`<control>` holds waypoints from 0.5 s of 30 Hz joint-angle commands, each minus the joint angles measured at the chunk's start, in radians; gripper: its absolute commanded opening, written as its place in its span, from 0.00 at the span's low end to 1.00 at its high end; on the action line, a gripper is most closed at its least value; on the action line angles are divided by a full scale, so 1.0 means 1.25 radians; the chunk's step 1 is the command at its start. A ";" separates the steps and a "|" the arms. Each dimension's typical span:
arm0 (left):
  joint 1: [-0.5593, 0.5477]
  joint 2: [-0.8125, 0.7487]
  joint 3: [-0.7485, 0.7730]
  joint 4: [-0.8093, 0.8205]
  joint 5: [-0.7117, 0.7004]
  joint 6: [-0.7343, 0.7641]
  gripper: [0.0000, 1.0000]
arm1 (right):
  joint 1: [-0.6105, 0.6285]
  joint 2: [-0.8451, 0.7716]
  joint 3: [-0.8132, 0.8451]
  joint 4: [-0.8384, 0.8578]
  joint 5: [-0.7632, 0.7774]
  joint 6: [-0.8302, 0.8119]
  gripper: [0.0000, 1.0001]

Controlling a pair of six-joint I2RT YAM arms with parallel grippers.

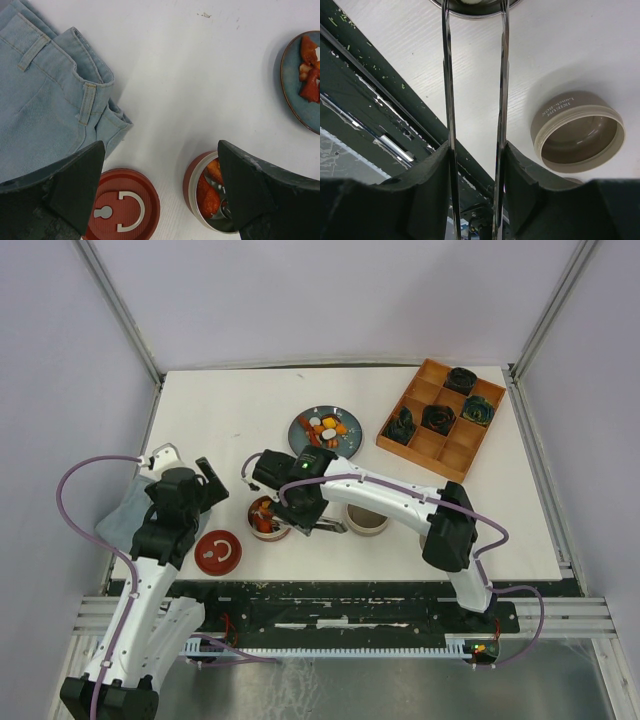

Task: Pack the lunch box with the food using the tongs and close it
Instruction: Place the fake food in the packing box.

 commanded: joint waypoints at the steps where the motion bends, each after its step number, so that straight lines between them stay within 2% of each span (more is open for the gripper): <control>1: 0.002 0.003 0.005 0.032 -0.005 -0.001 1.00 | 0.004 -0.020 0.048 -0.010 0.026 -0.004 0.50; 6: 0.003 0.003 0.005 0.031 -0.003 -0.001 1.00 | 0.005 -0.024 0.052 -0.005 0.025 -0.002 0.51; 15: 0.003 0.004 0.005 0.032 -0.002 -0.001 1.00 | 0.005 -0.034 0.050 0.008 0.017 0.003 0.44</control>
